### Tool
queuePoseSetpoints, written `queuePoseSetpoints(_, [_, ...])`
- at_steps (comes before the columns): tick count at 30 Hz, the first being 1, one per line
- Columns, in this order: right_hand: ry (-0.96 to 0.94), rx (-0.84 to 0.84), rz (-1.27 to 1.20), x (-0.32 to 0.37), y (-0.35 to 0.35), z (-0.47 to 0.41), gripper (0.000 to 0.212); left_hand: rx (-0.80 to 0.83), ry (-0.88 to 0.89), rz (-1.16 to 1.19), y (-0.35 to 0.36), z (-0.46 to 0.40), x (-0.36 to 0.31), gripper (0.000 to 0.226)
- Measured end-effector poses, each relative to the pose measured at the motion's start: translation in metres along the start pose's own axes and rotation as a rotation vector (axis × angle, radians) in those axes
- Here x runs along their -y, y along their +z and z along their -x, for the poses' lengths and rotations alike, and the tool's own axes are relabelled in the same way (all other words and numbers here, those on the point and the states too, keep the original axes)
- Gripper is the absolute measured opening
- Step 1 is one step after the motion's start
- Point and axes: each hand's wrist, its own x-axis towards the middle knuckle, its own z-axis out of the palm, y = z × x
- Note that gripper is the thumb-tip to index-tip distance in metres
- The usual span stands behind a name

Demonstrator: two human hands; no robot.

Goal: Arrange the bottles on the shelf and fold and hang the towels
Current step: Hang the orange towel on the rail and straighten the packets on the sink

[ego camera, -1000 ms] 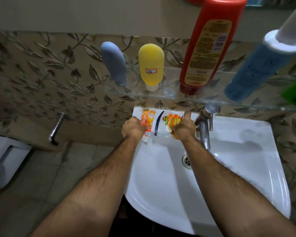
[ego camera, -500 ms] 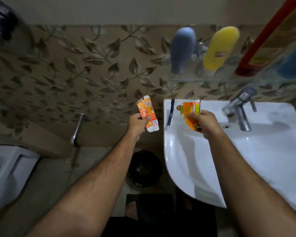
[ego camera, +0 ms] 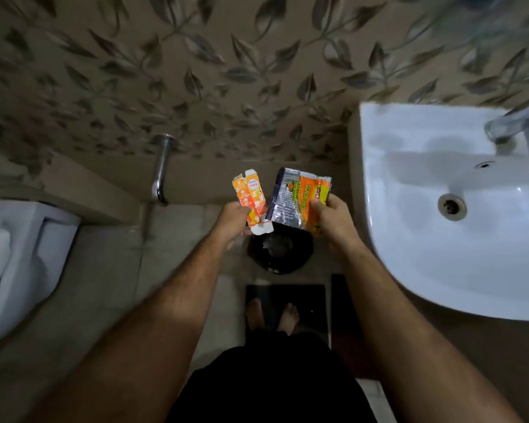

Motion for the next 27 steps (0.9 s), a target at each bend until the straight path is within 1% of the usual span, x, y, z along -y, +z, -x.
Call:
queuePoseSetpoints(3, [0.132,0.003,0.052,-0.047,0.013,-0.022,0.014,0.024,-0.064,-0.083,-0.005,-0.026,0.047,0.024])
queuePoseSetpoints(6, [0.237,-0.005,0.088,-0.091,0.02,-0.046,0.012,0.004,-0.109,-0.139,-0.008,-0.055,0.091,0.021])
queuePoseSetpoints(9, [0.283,-0.031,0.099,-0.139,0.025,-0.077,0.017,-0.074,-0.093,-0.192,-0.009,-0.092,0.133,0.013])
queuePoseSetpoints(12, [0.353,-0.006,0.207,-0.192,0.033,-0.115,0.016,-0.167,-0.124,-0.191,0.001,-0.131,0.177,0.024])
queuePoseSetpoints(14, [0.393,-0.009,0.282,-0.227,0.038,-0.138,0.014,-0.217,-0.137,-0.222,0.012,-0.154,0.203,0.023])
queuePoseSetpoints(16, [0.35,-0.009,0.389,-0.264,0.044,-0.164,0.009,-0.242,-0.144,-0.286,0.022,-0.182,0.23,0.019])
queuePoseSetpoints(17, [0.333,-0.008,0.435,-0.281,0.046,-0.178,0.011,-0.244,-0.151,-0.308,0.028,-0.197,0.243,0.019])
queuePoseSetpoints(19, [0.314,-0.01,0.474,-0.308,0.05,-0.201,0.015,-0.235,-0.169,-0.347,0.039,-0.224,0.263,0.021])
queuePoseSetpoints(24, [0.292,-0.031,0.569,-0.365,0.058,-0.257,0.012,-0.188,-0.184,-0.465,0.069,-0.296,0.303,0.019])
queuePoseSetpoints(27, [0.259,-0.042,0.622,-0.388,0.063,-0.286,0.003,-0.187,-0.198,-0.592,0.095,-0.334,0.322,0.023])
